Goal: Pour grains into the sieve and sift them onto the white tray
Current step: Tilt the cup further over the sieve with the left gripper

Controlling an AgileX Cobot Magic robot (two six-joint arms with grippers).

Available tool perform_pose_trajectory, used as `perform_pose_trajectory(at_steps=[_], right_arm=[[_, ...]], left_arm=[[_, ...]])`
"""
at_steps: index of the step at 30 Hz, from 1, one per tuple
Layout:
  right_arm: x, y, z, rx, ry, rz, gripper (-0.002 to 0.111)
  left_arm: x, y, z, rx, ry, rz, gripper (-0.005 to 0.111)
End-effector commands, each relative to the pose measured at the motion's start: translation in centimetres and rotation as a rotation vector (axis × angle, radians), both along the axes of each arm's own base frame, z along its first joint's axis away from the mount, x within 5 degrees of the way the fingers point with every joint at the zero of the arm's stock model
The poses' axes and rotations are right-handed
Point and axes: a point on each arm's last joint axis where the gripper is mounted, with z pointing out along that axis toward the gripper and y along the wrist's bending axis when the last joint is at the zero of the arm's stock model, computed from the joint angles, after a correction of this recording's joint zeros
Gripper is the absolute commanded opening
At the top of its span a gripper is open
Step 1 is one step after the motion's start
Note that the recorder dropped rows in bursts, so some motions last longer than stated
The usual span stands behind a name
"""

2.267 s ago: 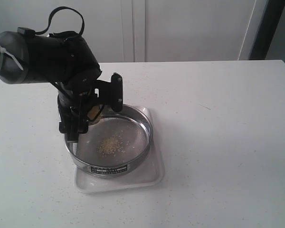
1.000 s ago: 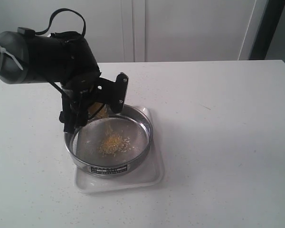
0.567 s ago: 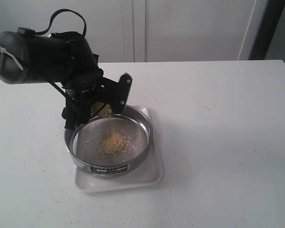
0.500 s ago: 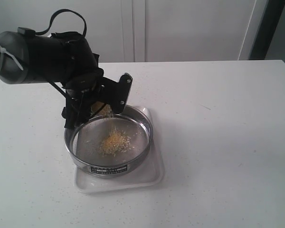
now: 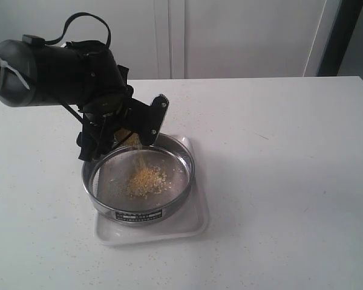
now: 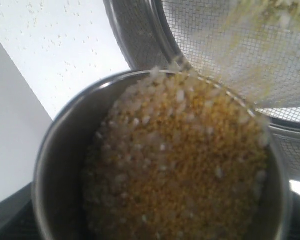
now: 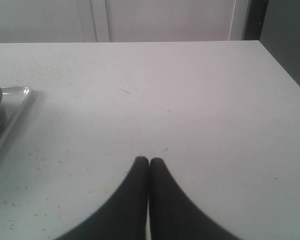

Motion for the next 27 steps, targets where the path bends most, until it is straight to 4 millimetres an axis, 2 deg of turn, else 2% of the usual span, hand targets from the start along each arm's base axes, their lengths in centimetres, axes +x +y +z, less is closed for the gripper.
perform_pose_trajectory(at_steps=[1,9,16,27], right_arm=[[0.0,0.0,-0.1,-0.004,-0.004,-0.001,0.0],[0.0,0.0,-0.1,-0.004,-0.004,-0.001,0.0],[0.0,0.0,-0.1,-0.004,-0.004,-0.001,0.0],[0.0,0.0,-0.1,-0.004,-0.004,-0.001,0.0]], left_arm=[[0.0,0.0,0.7,0.012,-0.024,-0.013,0.0],[0.1,0.0,0.5,0.038,-0.022,-0.029,0.0],[0.5,-0.3,-0.9,0.084,-0.012,-0.044,0.0],[0.8,-0.3,-1.3,0.106,-0.019,-0.058,0.0]])
